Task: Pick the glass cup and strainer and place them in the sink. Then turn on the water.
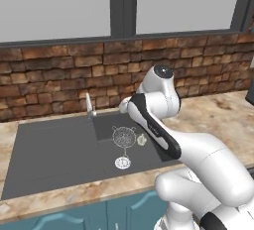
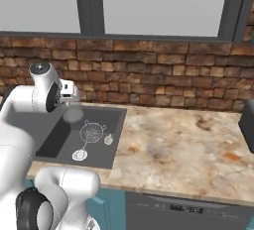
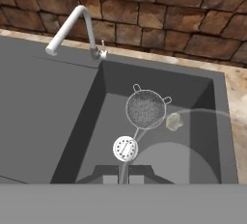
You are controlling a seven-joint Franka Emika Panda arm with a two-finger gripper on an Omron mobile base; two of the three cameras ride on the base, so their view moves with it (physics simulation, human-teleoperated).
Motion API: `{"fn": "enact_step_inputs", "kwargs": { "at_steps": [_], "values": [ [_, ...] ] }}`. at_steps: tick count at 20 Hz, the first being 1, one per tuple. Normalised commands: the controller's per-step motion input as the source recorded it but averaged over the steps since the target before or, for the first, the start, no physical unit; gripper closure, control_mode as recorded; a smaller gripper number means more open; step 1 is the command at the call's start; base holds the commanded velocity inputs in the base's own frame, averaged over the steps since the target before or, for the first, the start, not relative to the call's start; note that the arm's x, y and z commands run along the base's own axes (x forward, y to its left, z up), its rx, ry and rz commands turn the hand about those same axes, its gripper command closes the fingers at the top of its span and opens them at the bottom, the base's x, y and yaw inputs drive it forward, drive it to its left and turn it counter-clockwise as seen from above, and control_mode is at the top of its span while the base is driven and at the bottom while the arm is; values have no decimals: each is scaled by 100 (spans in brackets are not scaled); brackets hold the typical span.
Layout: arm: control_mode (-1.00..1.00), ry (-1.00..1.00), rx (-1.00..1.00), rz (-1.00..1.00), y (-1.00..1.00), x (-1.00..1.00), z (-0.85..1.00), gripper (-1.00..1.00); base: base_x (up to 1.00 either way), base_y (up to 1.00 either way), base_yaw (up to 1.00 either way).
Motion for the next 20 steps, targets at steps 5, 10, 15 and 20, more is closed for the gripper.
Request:
{"fn": "enact_step_inputs", "kwargs": {
  "at_steps": [5, 10, 15, 20],
  "values": [
    [100, 0, 0, 0, 0, 0, 0, 100, 35, 37, 0],
    [100, 0, 0, 0, 0, 0, 0, 100, 0, 1, 0],
    [100, 0, 0, 0, 0, 0, 0, 100, 0, -3, 0],
    [-100, 3, 6, 0, -19, 7, -17, 100, 0, 0, 0]
  ]
}}
